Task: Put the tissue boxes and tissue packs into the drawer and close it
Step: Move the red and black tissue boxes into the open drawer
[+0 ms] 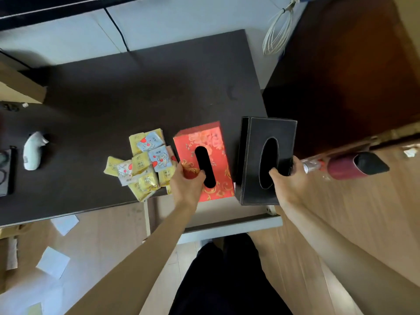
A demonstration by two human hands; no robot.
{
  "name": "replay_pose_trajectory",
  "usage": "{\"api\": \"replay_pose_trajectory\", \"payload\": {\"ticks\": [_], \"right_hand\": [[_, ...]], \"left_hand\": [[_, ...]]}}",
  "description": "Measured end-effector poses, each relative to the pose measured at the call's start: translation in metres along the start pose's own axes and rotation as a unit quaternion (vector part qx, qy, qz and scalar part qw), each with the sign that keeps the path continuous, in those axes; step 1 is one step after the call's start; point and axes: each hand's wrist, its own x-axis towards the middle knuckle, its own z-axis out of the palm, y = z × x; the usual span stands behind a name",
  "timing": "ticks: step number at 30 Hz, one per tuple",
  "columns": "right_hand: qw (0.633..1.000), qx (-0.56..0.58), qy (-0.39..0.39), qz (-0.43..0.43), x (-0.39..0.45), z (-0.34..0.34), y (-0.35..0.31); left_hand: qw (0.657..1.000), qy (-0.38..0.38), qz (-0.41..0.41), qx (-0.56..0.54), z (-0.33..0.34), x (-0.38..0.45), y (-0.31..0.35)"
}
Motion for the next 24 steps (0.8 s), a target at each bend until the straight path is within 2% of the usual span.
{"api": "replay_pose_trajectory", "payload": {"ticks": [3,9,20,24], "right_hand": [[0.999,0.035,0.024,0.001,-0.018,0.001,0.016],[1.000,0.012,-0.007,-0.014,-0.037,0.009,0.048],[0.998,-0.050,-0.026,-0.038,-0.059,0.011,0.069],[0.997,-0.052,-0.039,-0.032,-0.071,0.003,0.083]], "left_hand": [[0.999,-0.018,0.027,-0.028,-0.001,-0.026,-0.026],[0.999,-0.014,0.045,-0.016,-0.010,-0.056,-0.069],[0.998,0.004,-0.046,0.049,-0.021,-0.078,-0.122],[0.995,-0.013,-0.070,0.069,-0.021,-0.088,-0.129]]}}
